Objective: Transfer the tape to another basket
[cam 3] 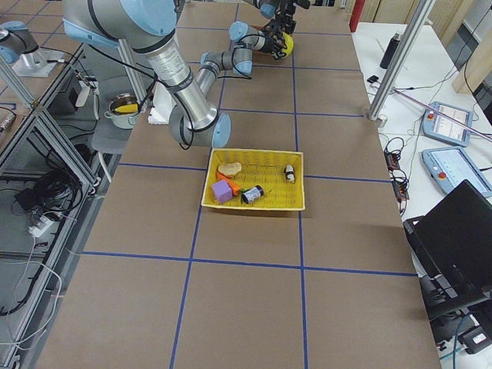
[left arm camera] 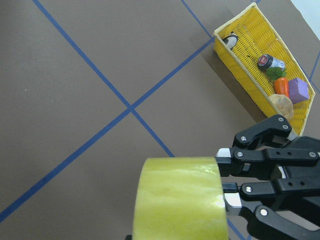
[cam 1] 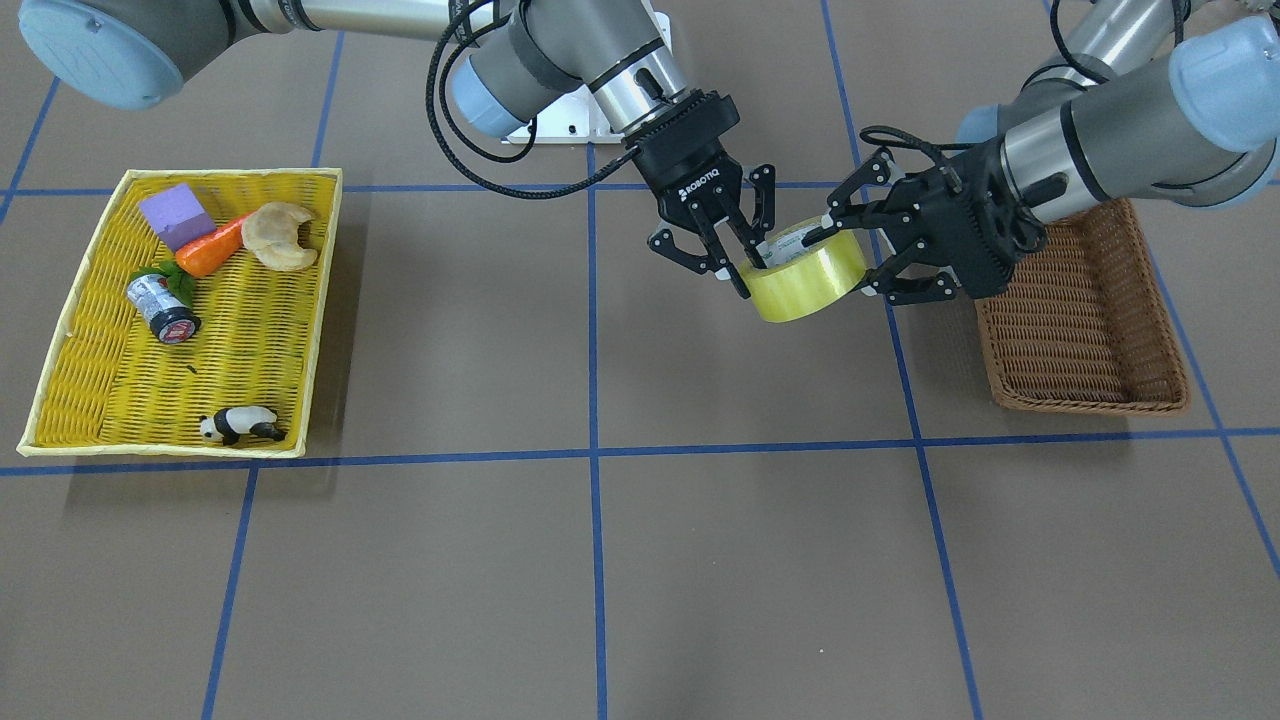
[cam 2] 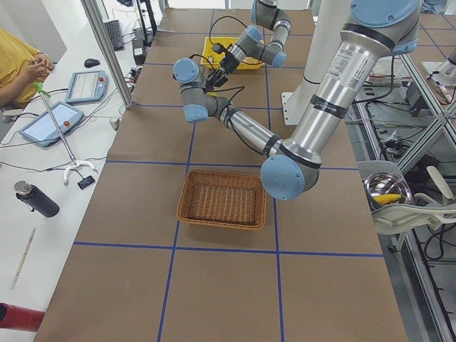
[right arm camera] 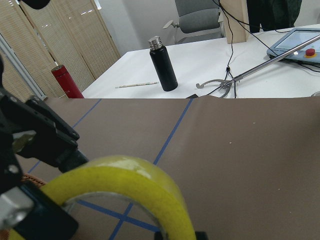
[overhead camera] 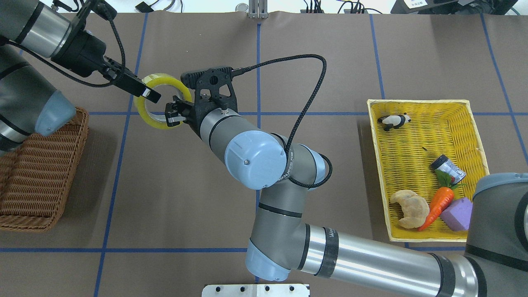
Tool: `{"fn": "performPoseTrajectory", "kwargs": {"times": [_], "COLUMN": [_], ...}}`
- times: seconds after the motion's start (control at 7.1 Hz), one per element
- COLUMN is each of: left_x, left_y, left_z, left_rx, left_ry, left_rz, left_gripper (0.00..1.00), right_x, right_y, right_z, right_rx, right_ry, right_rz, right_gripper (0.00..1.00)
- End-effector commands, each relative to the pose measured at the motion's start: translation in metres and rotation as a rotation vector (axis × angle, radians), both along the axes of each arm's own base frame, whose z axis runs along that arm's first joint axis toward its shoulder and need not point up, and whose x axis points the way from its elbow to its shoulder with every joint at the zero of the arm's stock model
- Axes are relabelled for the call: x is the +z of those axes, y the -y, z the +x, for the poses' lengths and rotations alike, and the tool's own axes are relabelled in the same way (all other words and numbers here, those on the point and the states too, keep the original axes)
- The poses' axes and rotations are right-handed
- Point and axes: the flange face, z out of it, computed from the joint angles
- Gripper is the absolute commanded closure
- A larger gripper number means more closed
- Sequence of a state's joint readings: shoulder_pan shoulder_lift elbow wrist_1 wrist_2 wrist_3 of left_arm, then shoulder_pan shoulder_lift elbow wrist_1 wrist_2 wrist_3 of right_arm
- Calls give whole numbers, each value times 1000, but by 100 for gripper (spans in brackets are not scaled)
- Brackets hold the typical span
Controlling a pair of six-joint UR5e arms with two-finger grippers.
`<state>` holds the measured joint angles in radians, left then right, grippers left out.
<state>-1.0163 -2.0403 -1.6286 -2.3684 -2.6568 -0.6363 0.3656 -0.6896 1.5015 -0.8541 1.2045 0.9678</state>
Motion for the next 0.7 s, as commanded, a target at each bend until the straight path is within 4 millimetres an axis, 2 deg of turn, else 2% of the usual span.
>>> {"fn": "performPoseTrajectory", "kwargs": {"times": [0.0,0.28,0.56], "left_x": [4,9,10], "left_y": [0,0,0], "left_z": [1,1,0], "left_rx": [1,0,-6], "left_ry": [2,7,11], "left_rz": [-5,-16,-55], "left_gripper": [100,100,100], "right_x": [-2,5,12], "right_y": [-14,-43,-40], "right_z": [8,34,41], "right_rx": [1,-32,-24], "right_ry": [23,66,88], "right_rz": [8,21,-15], "right_gripper": [0,0,0]}}
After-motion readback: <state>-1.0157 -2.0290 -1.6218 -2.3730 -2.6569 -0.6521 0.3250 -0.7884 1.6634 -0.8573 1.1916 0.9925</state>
